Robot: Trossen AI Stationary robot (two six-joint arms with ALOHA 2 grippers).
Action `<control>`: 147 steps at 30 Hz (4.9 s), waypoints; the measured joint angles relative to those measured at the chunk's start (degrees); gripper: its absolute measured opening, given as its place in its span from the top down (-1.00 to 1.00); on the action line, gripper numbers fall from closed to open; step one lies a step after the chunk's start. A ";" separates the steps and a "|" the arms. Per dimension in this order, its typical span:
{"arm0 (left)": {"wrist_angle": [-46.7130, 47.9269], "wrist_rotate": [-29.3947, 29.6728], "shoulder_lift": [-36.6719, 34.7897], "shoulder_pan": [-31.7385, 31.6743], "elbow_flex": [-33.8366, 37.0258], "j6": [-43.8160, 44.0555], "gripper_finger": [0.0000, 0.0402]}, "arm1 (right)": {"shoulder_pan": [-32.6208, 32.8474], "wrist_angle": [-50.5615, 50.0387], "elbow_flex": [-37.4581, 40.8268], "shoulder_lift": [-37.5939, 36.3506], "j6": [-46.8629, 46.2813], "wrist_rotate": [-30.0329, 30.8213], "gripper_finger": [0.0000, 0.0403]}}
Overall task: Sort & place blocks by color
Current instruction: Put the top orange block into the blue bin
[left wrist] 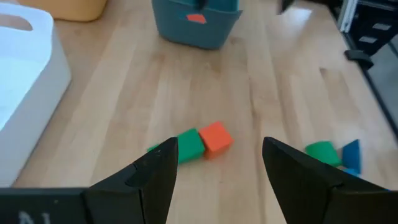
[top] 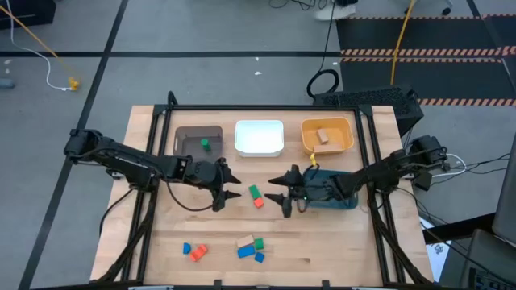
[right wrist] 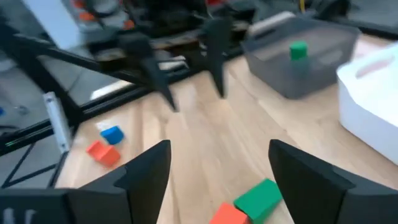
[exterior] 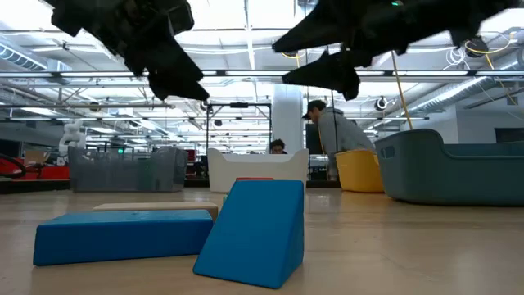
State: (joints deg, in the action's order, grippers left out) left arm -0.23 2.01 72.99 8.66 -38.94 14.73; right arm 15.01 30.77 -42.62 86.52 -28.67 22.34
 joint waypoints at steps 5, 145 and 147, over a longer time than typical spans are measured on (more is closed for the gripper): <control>5.89 -0.02 -3.17 1.81 0.07 8.57 -0.17 | -1.42 -10.62 -5.09 0.00 -6.56 0.09 -0.29; 1.19 17.17 -5.64 8.97 0.07 12.85 -0.17 | 6.09 -72.74 1.12 -18.27 -35.32 -0.26 0.42; 1.15 17.19 -5.64 8.10 0.07 12.54 -0.17 | 6.09 -69.78 4.64 -20.27 -36.89 -1.34 0.42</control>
State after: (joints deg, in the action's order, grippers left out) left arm 0.93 19.20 67.35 16.76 -38.87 27.28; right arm 21.10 -39.01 -37.99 66.25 -65.56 21.00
